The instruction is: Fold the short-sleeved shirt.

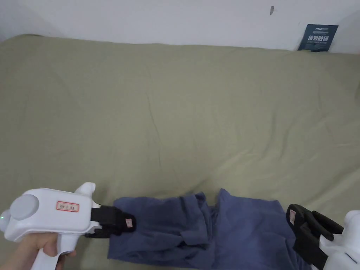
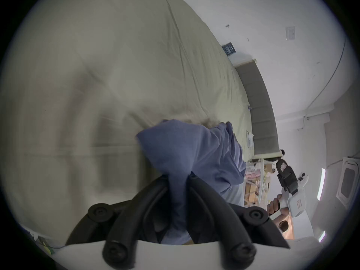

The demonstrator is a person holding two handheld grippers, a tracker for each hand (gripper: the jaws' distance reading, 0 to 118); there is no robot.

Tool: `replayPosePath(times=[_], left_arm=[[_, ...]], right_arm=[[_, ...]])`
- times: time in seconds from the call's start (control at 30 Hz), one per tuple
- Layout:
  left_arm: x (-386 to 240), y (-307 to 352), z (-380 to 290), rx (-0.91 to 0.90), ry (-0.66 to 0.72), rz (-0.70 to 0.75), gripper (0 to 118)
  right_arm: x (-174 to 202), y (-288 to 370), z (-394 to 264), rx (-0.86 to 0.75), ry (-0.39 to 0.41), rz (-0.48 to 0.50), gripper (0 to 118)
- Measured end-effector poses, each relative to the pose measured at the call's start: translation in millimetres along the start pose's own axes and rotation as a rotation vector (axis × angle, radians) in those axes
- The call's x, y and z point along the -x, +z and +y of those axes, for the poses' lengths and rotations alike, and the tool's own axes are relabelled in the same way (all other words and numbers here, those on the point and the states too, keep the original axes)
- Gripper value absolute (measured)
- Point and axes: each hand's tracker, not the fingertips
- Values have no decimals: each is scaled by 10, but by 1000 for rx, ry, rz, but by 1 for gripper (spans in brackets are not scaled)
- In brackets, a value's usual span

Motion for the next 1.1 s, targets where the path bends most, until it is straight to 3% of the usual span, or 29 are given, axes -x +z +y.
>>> replayPosePath(times=[0.07, 0.27, 0.43, 0.77, 1.03, 1.1], left_arm=[[80, 267, -8, -25, 26, -26, 7], [168, 1101, -57, -151, 52, 177, 7], [-222, 1334, -6, -170, -78, 374, 7], [-1644, 514, -120, -34, -396, 473, 7], [-2126, -831, -425, 100, -550, 550, 7], [-2114, -1101, -397, 127, -477, 459, 17]], right_arm=[[-3, -2, 10, -4, -1, 8, 3], [10, -35, 61, -21, 3, 45, 3], [26, -49, 76, -30, 7, 70, 3], [-109, 64, -6, -35, -38, 58, 3], [-300, 139, -35, -40, -88, 24, 3], [-364, 165, -47, -41, -96, 11, 3]])
